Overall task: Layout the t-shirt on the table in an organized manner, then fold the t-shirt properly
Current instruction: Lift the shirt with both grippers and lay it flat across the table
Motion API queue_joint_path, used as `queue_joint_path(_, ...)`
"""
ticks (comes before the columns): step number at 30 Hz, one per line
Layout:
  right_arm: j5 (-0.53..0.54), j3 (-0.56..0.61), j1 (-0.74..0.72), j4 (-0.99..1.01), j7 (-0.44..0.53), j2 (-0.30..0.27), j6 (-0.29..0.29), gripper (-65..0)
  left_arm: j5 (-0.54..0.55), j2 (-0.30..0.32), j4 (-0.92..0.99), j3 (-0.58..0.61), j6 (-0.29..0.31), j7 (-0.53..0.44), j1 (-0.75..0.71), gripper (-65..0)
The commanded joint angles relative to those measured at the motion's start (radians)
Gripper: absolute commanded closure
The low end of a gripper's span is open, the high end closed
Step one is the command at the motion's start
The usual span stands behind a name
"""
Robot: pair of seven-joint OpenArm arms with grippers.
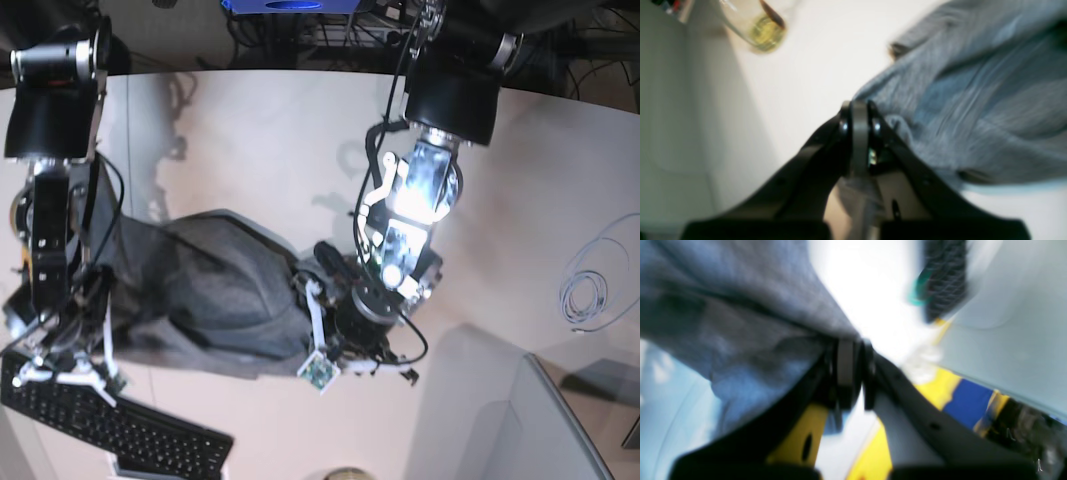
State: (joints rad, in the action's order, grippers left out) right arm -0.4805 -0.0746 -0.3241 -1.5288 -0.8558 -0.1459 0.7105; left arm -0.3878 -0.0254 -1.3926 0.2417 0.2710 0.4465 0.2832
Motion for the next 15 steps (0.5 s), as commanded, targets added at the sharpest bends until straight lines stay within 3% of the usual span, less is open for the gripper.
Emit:
queue_joint_path(1,-0.039,-0.003,-0.062,-0.017,0.017,-0.007,-0.012,-3.2,0.003,-0.009,-0.014,-0.003,-0.019,-0.033,0.069,0.0)
queue_joint_path(5,-0.096,0.000,-0.189,-0.075,0.023,-0.013,-0.012,-3.0,0.006,-0.041,-0.026,-0.097,-0.019,-0.033,0.195,0.0)
queue_joint_path(9,-0.123,0.000,-0.244,-0.238,0.017,-0.041,-0.012,-3.0,0.006,-0.071,-0.175,-0.213,-0.016,-0.033,0.232,0.0)
queue_joint_path(12,-0.160,-0.001,-0.209,-0.396,0.013,-0.041,-0.012,-3.0,0.006,-0.069,-0.337,-0.235,-0.014,-0.031,0.150,0.0)
queue_joint_path(15,-0.203,0.000,-0.062,-0.496,-0.010,-0.034,-0.012,-3.0,0.002,-0.060,-0.476,-0.221,-0.012,-0.031,-0.023,0.0)
